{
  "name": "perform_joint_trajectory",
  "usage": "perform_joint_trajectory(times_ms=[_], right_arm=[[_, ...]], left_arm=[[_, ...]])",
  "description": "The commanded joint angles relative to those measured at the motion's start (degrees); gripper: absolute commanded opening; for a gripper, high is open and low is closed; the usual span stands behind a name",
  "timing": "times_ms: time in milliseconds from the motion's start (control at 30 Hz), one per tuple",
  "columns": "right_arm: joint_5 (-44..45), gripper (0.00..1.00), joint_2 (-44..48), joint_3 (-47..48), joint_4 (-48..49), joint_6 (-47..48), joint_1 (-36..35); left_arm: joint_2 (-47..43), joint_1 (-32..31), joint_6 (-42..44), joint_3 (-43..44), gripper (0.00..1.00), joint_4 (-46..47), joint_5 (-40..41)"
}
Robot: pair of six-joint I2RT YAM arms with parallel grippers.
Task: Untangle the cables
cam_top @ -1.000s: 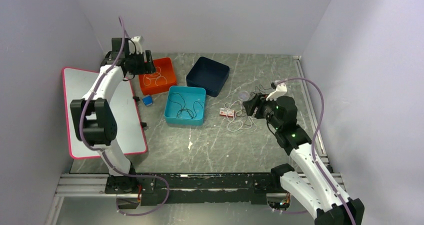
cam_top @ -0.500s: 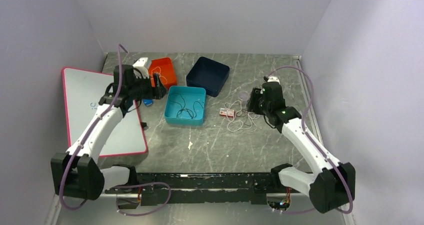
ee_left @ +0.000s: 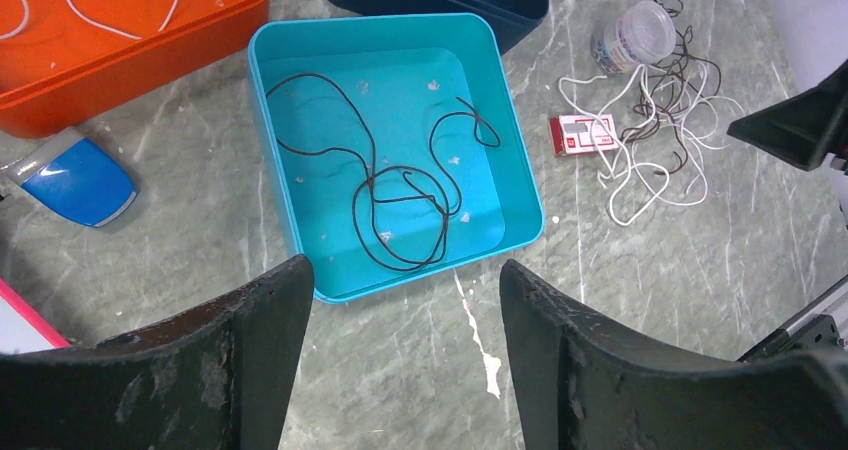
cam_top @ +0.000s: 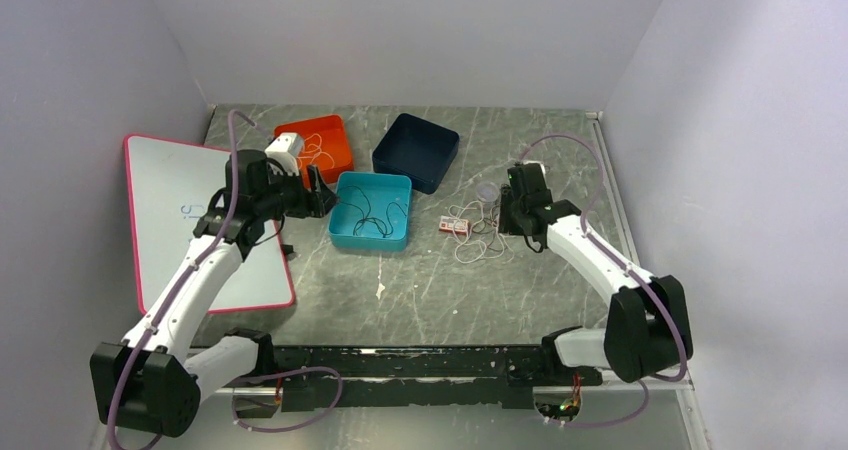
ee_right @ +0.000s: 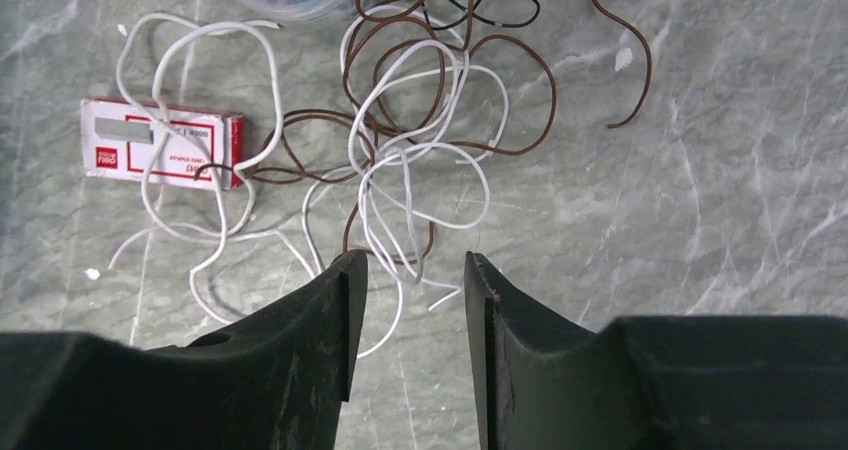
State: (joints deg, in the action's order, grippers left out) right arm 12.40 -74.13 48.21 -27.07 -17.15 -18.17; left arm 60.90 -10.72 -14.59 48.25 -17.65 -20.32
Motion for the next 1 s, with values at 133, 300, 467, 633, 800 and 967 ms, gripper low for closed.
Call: perform_joint_trajectory(times_ms=[133, 300, 467, 633, 800, 967], right_arm=[[-0.2, 0.33, -3.7, 1.1, 4.8, 1.8, 0.7], [-0.4, 0.18, -4.4, 0.8, 5.4, 2.0, 0.7], [-0.7, 0.04, -3.6, 0.7, 5.1, 2.1, 0.7], [-1.9, 0.0, 0.8, 2.4, 3.5, 2.3, 0.8], [-3.2, 0.0, 6.1, 6.3, -1.0, 3.5, 0.7], [-7.2, 0.0, 10.8, 10.4, -4.9, 4.6, 0.7]], left_arm=[[-1.9, -0.4, -0.3, -1.1, 0.73, 0.5, -1.6], [-2.1, -0.4, -0.4, -1.7, 0.72, 0.8, -1.9], [-2.3, -0.4, -0.6, -1.9, 0.72, 1.4, -2.5], [-2.6, -0.9, -1.2, -1.6, 0.72, 3.8, -4.5], [-3.1, -5.2, -3.5, -1.1, 0.73, 9.2, -5.2], [-2.8, -11.5, -5.5, -1.5, 0.74, 17.0, -2.4]])
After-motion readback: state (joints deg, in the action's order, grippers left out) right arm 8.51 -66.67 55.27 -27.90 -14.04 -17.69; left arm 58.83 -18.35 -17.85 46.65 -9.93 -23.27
